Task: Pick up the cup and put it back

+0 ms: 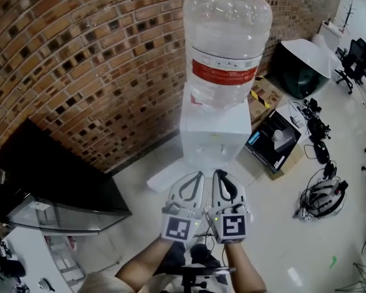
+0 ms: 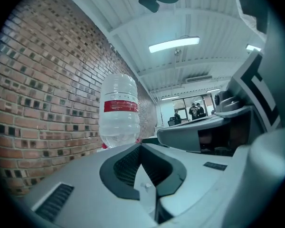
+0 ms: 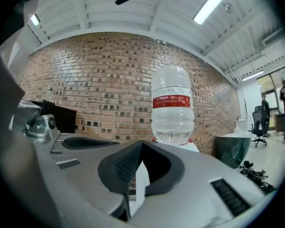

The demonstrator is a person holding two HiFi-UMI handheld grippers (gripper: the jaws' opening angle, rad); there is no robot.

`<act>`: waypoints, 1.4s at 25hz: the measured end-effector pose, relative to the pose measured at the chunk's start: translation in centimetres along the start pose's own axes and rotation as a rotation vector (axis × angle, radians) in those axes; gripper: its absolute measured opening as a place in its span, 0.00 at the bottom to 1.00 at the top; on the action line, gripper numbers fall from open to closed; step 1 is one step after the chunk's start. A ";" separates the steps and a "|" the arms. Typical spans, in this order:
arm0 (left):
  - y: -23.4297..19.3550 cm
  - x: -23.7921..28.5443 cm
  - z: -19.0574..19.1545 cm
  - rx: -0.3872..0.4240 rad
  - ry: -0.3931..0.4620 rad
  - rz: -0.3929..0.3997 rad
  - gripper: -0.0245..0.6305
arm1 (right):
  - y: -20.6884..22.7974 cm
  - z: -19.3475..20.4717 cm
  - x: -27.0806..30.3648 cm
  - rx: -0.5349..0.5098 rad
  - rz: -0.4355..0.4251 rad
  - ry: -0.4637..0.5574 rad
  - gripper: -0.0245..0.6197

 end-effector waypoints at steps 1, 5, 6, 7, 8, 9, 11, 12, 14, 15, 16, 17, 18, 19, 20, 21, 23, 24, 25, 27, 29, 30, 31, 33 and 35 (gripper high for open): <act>0.5 -0.4 -0.6 -0.008 0.000 0.001 0.02 | -0.2 -0.5 -0.7 0.008 -0.012 0.003 0.04; 1.5 -2.0 -2.6 -0.023 -0.023 0.004 0.02 | -1.3 -1.7 -3.3 -0.002 -0.060 -0.015 0.04; 1.5 -2.1 -3.4 -0.011 -0.005 0.011 0.02 | -1.4 -2.3 -3.7 -0.006 -0.067 -0.005 0.04; 1.4 -2.3 -4.4 0.003 0.027 0.017 0.02 | -1.8 -3.0 -4.0 -0.014 -0.074 0.010 0.04; 1.2 -2.7 -5.1 0.009 0.061 0.021 0.02 | -2.4 -3.4 -4.3 -0.025 -0.081 0.023 0.04; 1.1 -3.5 -5.5 0.003 0.084 0.022 0.02 | -3.3 -3.6 -4.8 -0.032 -0.086 0.031 0.04; 1.0 -5.4 -5.6 -0.024 0.088 0.030 0.02 | -4.9 -3.3 -6.0 -0.029 -0.082 0.026 0.04; 1.0 -6.4 -5.7 -0.032 0.087 0.039 0.02 | -5.6 -3.3 -6.6 -0.030 -0.074 0.022 0.04; 0.9 -8.2 -6.1 -0.039 0.094 0.059 0.02 | -7.1 -3.5 -7.8 -0.038 -0.054 0.020 0.04; 0.8 -9.2 -6.4 -0.041 0.102 0.069 0.02 | -8.0 -3.6 -8.4 -0.039 -0.043 0.021 0.04; 0.8 -10.3 -6.7 -0.044 0.111 0.078 0.02 | -8.9 -3.5 -9.0 -0.033 -0.031 0.024 0.04; 0.8 -11.5 -6.9 -0.050 0.116 0.087 0.02 | -9.8 -3.4 -9.8 -0.024 -0.017 0.024 0.04; 0.9 -12.7 -6.9 -0.064 0.115 0.095 0.02 | -10.6 -3.1 -10.6 -0.013 -0.003 0.020 0.04; 1.1 -13.8 -6.9 -0.083 0.111 0.101 0.02 | -11.3 -2.9 -11.4 -0.006 0.010 0.015 0.04; 1.1 -14.8 -7.0 -0.100 0.108 0.106 0.02 | -12.1 -2.8 -12.1 -0.002 0.017 0.011 0.04; 1.2 -15.7 -7.1 -0.111 0.108 0.110 0.02 | -12.9 -2.8 -12.8 -0.006 0.018 0.009 0.04; 1.4 -17.3 -7.7 -0.107 0.117 0.123 0.02 | -14.4 -2.9 -14.0 -0.031 0.012 0.009 0.04; 1.6 -17.9 -8.0 -0.099 0.127 0.131 0.02 | -14.9 -3.0 -14.6 -0.037 0.011 0.010 0.04; 1.9 -18.4 -8.4 -0.095 0.136 0.138 0.02 | -15.2 -3.2 -15.0 -0.040 0.012 0.013 0.04; 2.5 -19.2 -9.1 -0.106 0.150 0.143 0.02 | -15.6 -3.5 -15.8 -0.045 0.011 0.021 0.04; 3.0 -19.8 -9.7 -0.111 0.155 0.140 0.02 | -16.0 -3.9 -16.4 -0.068 0.002 0.030 0.04; 3.2 -19.9 -9.9 -0.105 0.157 0.137 0.02 | -16.2 -4.0 -16.7 -0.081 -0.005 0.034 0.04; 3.4 -20.0 -10.1 -0.098 0.161 0.133 0.02 | -16.2 -4.2 -16.9 -0.089 -0.009 0.037 0.04; 3.8 -19.7 -10.6 -0.096 0.172 0.127 0.02 | -16.0 -4.5 -17.3 -0.094 -0.011 0.044 0.04; 4.4 -19.5 -11.2 -0.098 0.186 0.127 0.02 | -15.4 -4.9 -17.8 -0.100 -0.008 0.051 0.04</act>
Point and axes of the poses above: the fingertips, and each gripper's own axes: x forward along the fingers, y to its right, z out of its underside, the point moved 3 cm from there along -x, backward along the fingers, and after that the axes turned 1 degree about x, right-handed, at the moved point
